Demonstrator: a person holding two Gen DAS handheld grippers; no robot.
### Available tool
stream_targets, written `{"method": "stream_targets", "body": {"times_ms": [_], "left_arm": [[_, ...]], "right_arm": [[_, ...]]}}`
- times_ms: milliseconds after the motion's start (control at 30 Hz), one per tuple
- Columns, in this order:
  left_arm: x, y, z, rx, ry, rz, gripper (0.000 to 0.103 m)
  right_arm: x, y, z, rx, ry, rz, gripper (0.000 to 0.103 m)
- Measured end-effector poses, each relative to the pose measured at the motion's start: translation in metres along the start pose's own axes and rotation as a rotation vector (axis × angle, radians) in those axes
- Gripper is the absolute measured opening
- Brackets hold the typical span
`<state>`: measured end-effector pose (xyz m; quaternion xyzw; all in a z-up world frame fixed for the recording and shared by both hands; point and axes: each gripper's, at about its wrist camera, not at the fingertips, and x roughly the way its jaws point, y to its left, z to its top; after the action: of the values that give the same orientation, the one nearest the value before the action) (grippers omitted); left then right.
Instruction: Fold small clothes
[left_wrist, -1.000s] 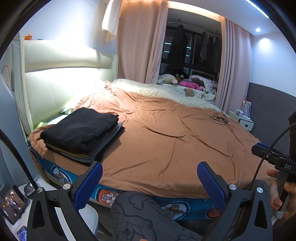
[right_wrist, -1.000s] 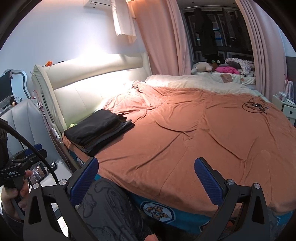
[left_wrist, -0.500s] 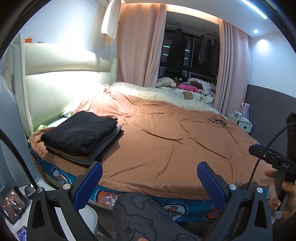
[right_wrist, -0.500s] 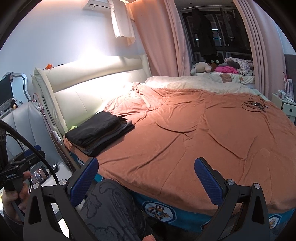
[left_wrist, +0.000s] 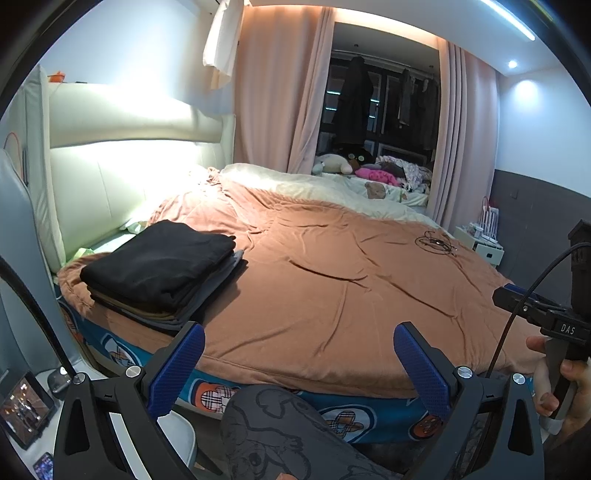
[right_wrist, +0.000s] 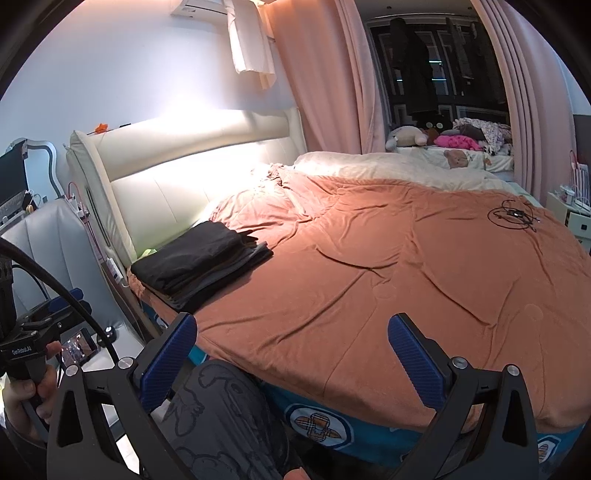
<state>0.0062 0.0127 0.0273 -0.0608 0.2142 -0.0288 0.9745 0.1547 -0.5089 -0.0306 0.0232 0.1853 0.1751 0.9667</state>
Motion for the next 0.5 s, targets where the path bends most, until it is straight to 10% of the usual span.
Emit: {"method": "stream_targets", "body": {"times_ms": [500], "left_arm": [[0.007,-0.005,0.004,-0.004,-0.001,0.008,0.103]], "right_arm": [[-0.007,-0.017,0.009,0.002,-0.002,-0.014,0.103]]}}
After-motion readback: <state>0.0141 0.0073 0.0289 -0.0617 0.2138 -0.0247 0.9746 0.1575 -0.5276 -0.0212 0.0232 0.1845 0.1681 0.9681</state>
